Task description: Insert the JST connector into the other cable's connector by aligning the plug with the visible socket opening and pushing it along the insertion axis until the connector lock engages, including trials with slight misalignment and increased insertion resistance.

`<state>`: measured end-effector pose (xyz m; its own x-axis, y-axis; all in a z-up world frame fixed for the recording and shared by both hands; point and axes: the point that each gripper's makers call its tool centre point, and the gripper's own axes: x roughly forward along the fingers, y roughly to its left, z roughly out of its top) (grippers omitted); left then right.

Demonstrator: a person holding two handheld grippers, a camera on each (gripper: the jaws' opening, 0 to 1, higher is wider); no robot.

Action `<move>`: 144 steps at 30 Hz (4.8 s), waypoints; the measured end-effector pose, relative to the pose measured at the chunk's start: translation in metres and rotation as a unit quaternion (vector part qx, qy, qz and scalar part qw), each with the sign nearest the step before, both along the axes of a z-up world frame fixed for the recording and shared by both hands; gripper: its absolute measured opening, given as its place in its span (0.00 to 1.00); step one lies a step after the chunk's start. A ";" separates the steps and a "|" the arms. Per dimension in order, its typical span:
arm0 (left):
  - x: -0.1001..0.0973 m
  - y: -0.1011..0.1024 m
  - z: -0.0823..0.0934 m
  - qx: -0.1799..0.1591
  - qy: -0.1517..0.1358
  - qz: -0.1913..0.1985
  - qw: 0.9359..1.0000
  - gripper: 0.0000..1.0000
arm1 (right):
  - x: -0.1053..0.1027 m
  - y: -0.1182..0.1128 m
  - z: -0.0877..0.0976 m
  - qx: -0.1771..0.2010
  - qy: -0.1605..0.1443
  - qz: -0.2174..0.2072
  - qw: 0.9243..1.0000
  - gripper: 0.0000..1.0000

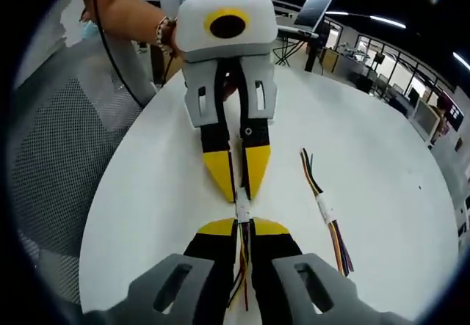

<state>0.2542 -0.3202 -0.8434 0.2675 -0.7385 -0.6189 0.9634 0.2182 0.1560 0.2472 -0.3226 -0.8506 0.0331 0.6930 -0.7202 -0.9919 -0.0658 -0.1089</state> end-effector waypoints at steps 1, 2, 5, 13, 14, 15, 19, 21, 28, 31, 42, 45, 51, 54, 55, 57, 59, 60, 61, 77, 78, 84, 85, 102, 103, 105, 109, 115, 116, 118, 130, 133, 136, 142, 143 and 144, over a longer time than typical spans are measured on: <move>0.000 0.000 0.000 -0.002 0.002 0.001 1.000 0.00 | -0.001 0.001 0.001 0.004 0.003 0.000 1.000 0.04; -0.002 -0.003 0.000 -0.008 0.011 0.001 1.000 0.01 | -0.004 0.004 0.002 0.009 0.010 0.003 1.000 0.04; -0.005 -0.007 0.000 -0.004 0.002 -0.008 1.000 0.01 | -0.007 0.006 0.000 0.002 -0.003 0.016 1.000 0.04; 0.002 -0.001 0.002 -0.004 0.001 0.008 1.000 0.13 | 0.003 -0.002 0.004 0.009 0.000 -0.003 1.000 0.04; 0.003 0.001 0.002 -0.004 0.001 0.011 1.000 0.12 | 0.004 -0.003 0.005 0.010 0.001 -0.006 1.000 0.04; 0.005 0.003 0.003 -0.007 0.003 0.014 1.000 0.11 | 0.005 -0.004 0.006 0.012 0.002 -0.010 1.000 0.04; 0.007 0.007 0.004 -0.011 0.011 0.025 1.000 0.12 | 0.008 -0.005 0.011 0.027 0.010 -0.021 0.999 0.04; -0.002 0.001 0.009 -0.055 0.069 0.042 0.995 0.17 | 0.009 -0.004 0.013 0.032 0.013 -0.026 0.999 0.04; 0.002 0.004 0.011 -0.100 0.168 0.107 0.975 0.23 | 0.009 -0.006 0.014 0.044 0.026 -0.038 0.998 0.04; -0.001 0.005 0.010 -0.100 0.179 0.112 0.972 0.27 | 0.010 -0.005 0.019 0.055 0.032 -0.042 0.997 0.04; 0.011 0.015 0.011 -0.081 0.124 0.116 0.982 0.04 | 0.012 -0.005 0.030 0.086 0.046 -0.052 0.994 0.04; 0.012 0.015 0.013 -0.087 0.131 0.121 0.980 0.03 | 0.013 -0.005 0.033 0.093 0.050 -0.054 0.993 0.04; 0.014 0.011 0.021 -0.121 0.151 0.140 0.971 0.04 | 0.014 -0.005 0.035 0.101 0.054 -0.059 0.992 0.04; 0.015 0.010 0.025 -0.137 0.156 0.141 0.968 0.05 | 0.014 -0.004 0.038 0.106 0.055 -0.059 0.991 0.04; 0.015 0.009 0.028 -0.141 0.151 0.138 0.969 0.05 | 0.014 -0.004 0.038 0.107 0.056 -0.059 0.991 0.04; 0.019 0.010 0.028 -0.137 0.138 0.143 0.970 0.04 | 0.015 -0.004 0.039 0.109 0.053 -0.061 0.991 0.04; 0.019 0.011 0.026 -0.119 0.115 0.130 0.978 0.02 | 0.018 -0.005 0.041 0.114 0.054 -0.065 0.990 0.04; 0.018 0.011 0.026 -0.119 0.113 0.127 0.978 0.01 | 0.018 -0.006 0.042 0.115 0.054 -0.066 0.990 0.04; 0.018 0.011 0.026 -0.117 0.111 0.131 0.978 0.01 | 0.019 -0.007 0.043 0.118 0.054 -0.069 0.989 0.04; 0.019 0.015 0.034 -0.126 0.111 0.124 0.978 0.00 | 0.020 -0.007 0.049 0.136 0.053 -0.066 0.987 0.03; 0.019 0.015 0.033 -0.124 0.109 0.123 0.979 0.00 | 0.020 -0.007 0.049 0.136 0.052 -0.067 0.987 0.03; 0.017 0.013 0.031 -0.109 0.098 0.113 0.983 0.00 | 0.018 -0.006 0.045 0.126 0.050 -0.060 0.989 0.03; 0.016 0.012 0.031 -0.110 0.098 0.110 0.983 0.00 | 0.017 -0.006 0.044 0.122 0.048 -0.059 0.990 0.03; 0.012 0.007 0.029 -0.083 0.080 0.091 0.989 0.00 | 0.014 -0.004 0.037 0.102 0.040 -0.047 0.993 0.03; 0.013 0.007 0.030 -0.085 0.079 0.093 0.989 0.00 | 0.014 -0.004 0.038 0.103 0.040 -0.048 0.993 0.03; 0.013 0.007 0.031 -0.090 0.080 0.093 0.988 0.00 | 0.014 -0.004 0.039 0.106 0.040 -0.048 0.992 0.03; 0.010 0.002 0.034 -0.099 0.086 0.083 0.988 0.00 | 0.014 -0.002 0.038 0.105 0.039 -0.049 0.993 0.03; 0.008 -0.001 0.034 -0.098 0.082 0.076 0.989 0.00 | 0.014 -0.004 0.040 0.106 0.039 -0.049 0.992 0.03; 0.008 0.000 0.035 -0.100 0.080 0.076 0.989 0.00 | 0.015 -0.003 0.040 0.108 0.039 -0.050 0.992 0.03; 0.009 0.000 0.036 -0.102 0.079 0.076 0.989 0.00 | 0.016 -0.003 0.041 0.111 0.040 -0.051 0.992 0.03; 0.008 -0.001 0.033 -0.091 0.081 0.064 0.991 0.00 | 0.012 -0.002 0.038 0.105 0.041 -0.043 0.993 0.03; 0.006 -0.002 0.029 -0.082 0.083 0.060 0.991 0.00 | 0.010 -0.002 0.034 0.098 0.043 -0.041 0.993 0.03; 0.004 -0.002 0.025 -0.077 0.089 0.059 0.991 0.00 | 0.008 -0.002 0.031 0.094 0.045 -0.038 0.994 0.03; 0.014 0.000 0.027 -0.084 0.087 0.087 0.989 0.01 | 0.016 -0.004 0.032 0.109 0.043 -0.055 0.992 0.03; 0.016 0.001 0.027 -0.088 0.095 0.097 0.987 0.02 | 0.017 -0.004 0.032 0.110 0.044 -0.056 0.991 0.03; 0.019 0.001 0.027 -0.090 0.092 0.100 0.987 0.03 | 0.018 -0.004 0.032 0.112 0.043 -0.059 0.991 0.03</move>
<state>0.2732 -0.3190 -0.8159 0.3143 -0.7845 -0.5346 0.9069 0.4145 -0.0751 0.2650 -0.3265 -0.8181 0.0684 0.8304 -0.5530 -0.9975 0.0666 -0.0233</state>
